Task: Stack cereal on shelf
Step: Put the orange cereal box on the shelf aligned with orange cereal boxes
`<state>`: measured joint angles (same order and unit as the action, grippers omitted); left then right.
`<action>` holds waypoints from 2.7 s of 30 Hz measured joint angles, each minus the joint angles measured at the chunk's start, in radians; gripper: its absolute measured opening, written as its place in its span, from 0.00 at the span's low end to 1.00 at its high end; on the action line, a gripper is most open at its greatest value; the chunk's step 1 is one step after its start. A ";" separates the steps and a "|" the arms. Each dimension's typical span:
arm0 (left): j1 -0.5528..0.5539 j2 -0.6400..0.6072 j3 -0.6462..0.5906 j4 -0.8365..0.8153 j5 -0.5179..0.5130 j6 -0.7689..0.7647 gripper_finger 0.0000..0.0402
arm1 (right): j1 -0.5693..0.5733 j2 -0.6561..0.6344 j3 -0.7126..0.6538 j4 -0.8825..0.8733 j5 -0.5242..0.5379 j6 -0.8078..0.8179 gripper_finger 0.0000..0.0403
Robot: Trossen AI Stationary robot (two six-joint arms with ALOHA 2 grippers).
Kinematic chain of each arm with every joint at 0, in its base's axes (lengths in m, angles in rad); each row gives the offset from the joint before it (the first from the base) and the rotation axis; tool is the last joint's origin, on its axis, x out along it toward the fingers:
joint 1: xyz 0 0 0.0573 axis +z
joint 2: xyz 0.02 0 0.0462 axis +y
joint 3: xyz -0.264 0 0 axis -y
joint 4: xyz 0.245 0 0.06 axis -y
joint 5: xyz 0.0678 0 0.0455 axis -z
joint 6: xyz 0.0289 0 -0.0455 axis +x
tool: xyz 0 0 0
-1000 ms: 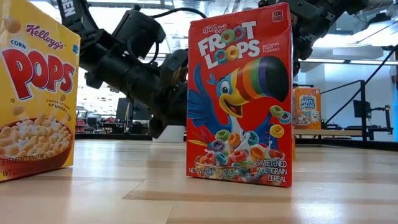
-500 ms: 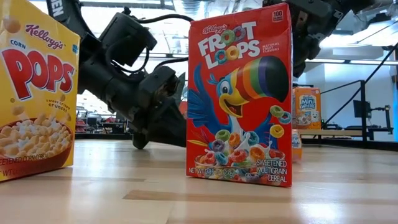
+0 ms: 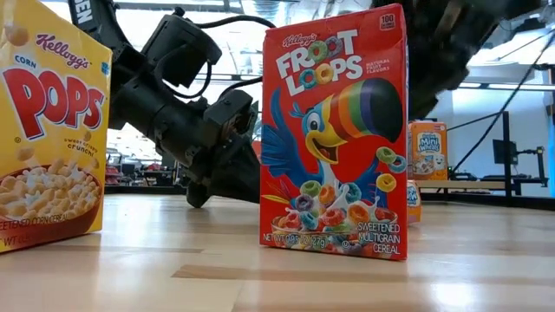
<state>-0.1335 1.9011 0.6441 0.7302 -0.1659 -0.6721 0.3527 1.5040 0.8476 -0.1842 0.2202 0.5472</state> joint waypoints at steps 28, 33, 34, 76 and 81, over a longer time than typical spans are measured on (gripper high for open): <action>0.021 0.002 0.133 -0.064 0.129 0.000 0.00 | 0.162 0.092 -0.276 0.308 0.237 0.477 0.13; 0.022 0.002 0.183 -0.104 0.140 0.031 0.00 | 0.154 0.093 -0.278 0.311 0.229 0.477 0.13; 0.022 0.002 0.190 -0.110 0.144 0.032 0.00 | 0.151 0.093 -0.278 0.312 0.227 0.477 0.13; 0.091 -0.003 0.496 -0.317 0.221 0.235 0.00 | 0.046 -0.208 -0.280 0.131 0.224 0.375 0.13; 0.091 -0.003 0.496 -0.315 0.219 0.241 0.00 | 0.046 -0.298 -0.280 0.131 0.201 0.292 0.16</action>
<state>-0.0425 1.8977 1.1404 0.4149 0.0528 -0.4313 0.3984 1.2062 0.5674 -0.0535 0.4215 0.8391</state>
